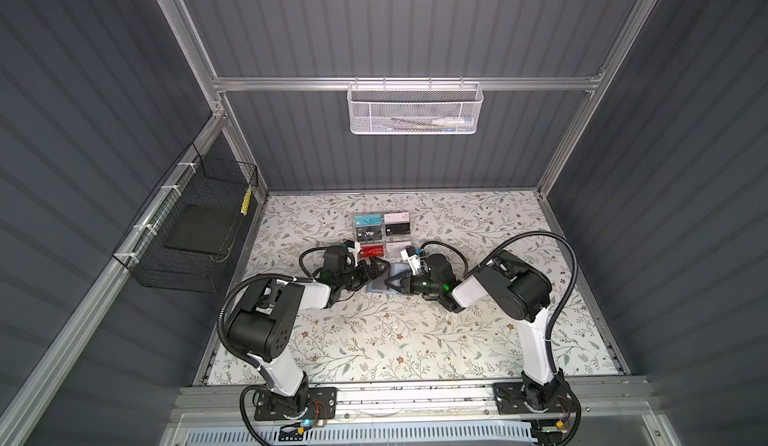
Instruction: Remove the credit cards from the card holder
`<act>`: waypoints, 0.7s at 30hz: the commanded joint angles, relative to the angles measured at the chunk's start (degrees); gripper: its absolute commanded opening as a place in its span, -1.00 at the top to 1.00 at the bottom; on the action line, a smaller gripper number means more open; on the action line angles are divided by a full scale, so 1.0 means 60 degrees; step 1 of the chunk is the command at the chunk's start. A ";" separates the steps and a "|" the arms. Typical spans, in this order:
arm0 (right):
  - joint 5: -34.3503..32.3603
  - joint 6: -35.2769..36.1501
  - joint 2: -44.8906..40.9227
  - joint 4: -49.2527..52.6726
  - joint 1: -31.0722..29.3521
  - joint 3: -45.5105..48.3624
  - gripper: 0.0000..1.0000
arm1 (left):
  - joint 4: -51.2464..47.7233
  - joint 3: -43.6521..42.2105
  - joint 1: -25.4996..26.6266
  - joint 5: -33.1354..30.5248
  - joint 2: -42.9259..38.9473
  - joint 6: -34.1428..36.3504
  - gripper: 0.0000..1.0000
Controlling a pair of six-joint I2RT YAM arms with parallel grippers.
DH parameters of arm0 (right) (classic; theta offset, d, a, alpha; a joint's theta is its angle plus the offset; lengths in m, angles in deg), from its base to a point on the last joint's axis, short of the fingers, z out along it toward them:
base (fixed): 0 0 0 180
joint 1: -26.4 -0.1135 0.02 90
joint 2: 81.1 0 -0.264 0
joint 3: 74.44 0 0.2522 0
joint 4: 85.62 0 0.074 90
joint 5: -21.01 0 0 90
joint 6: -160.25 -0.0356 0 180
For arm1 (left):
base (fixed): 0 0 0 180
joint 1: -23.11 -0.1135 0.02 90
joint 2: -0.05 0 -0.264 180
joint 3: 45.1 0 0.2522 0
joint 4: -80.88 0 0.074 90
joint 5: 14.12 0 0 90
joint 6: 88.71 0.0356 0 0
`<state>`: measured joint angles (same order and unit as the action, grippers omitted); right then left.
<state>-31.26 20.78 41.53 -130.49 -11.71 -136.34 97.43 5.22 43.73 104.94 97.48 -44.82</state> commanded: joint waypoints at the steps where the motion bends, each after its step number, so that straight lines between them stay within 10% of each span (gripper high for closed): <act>1: 0.0502 0.0134 0.0126 -0.0190 0.0123 0.0128 0.76 | -0.0923 -0.0373 0.0108 0.0068 0.0362 -0.0063 -1.00; 21: 0.0885 -0.0114 0.0469 -0.0425 0.0512 0.0040 0.71 | -0.0903 -0.0395 0.0104 0.0050 0.0371 -0.0064 -1.00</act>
<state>-26.88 20.03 42.34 -132.37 -9.48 -136.21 98.06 4.91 43.76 104.92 97.48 -44.82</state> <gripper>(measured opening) 0.144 0.998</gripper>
